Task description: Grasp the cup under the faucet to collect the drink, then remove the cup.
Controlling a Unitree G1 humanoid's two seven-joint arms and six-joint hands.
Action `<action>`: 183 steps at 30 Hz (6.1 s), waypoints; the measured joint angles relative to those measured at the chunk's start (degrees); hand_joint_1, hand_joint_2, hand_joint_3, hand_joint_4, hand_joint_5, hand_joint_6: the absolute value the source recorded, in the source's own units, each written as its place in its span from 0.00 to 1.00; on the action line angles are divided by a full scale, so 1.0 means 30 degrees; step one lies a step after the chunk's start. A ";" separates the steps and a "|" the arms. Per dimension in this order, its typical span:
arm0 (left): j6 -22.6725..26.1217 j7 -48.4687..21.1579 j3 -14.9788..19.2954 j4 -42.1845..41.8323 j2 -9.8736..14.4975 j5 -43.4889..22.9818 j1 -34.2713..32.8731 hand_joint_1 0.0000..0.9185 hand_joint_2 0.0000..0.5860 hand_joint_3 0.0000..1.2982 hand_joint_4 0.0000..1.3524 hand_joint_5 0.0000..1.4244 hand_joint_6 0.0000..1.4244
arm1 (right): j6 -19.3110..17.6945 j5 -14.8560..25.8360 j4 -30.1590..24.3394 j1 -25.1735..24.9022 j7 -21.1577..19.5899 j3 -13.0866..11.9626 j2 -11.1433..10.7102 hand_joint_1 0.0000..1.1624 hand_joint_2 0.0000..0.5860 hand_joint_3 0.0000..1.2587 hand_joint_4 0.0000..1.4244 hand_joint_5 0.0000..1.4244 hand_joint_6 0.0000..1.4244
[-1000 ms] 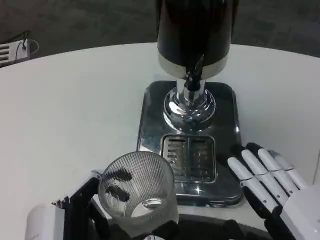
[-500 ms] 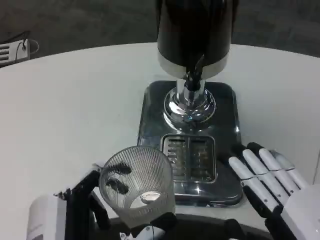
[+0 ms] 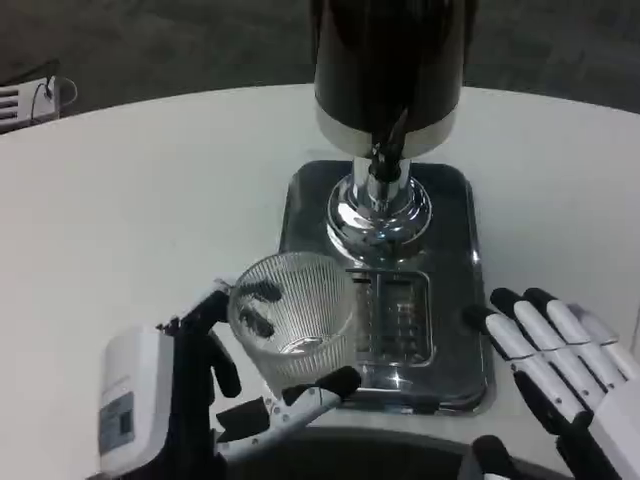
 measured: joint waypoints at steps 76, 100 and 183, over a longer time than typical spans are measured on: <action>-0.1119 0.4873 -0.2728 1.2801 0.1492 -0.1923 -1.1045 0.00 0.15 0.06 0.00 0.17 0.11 | 0.0189 0.0333 0.0069 0.0481 -0.0004 -0.0559 0.0357 0.13 0.89 0.05 0.01 0.00 0.03; -0.0649 -0.0618 -0.1453 0.0179 0.0299 -0.4600 -0.7414 0.00 0.34 0.00 0.00 0.02 0.00 | 0.0198 0.0371 0.0021 0.0509 -0.0001 -0.0483 0.0325 0.13 0.89 0.05 0.01 0.00 0.03; 0.8524 -1.3803 -0.4433 -0.6468 0.1670 0.0648 -1.0017 0.00 0.26 0.00 0.00 0.02 0.00 | 0.0305 0.1376 0.0115 0.0712 0.0086 -0.0330 0.0503 0.13 0.88 0.05 0.01 0.00 0.05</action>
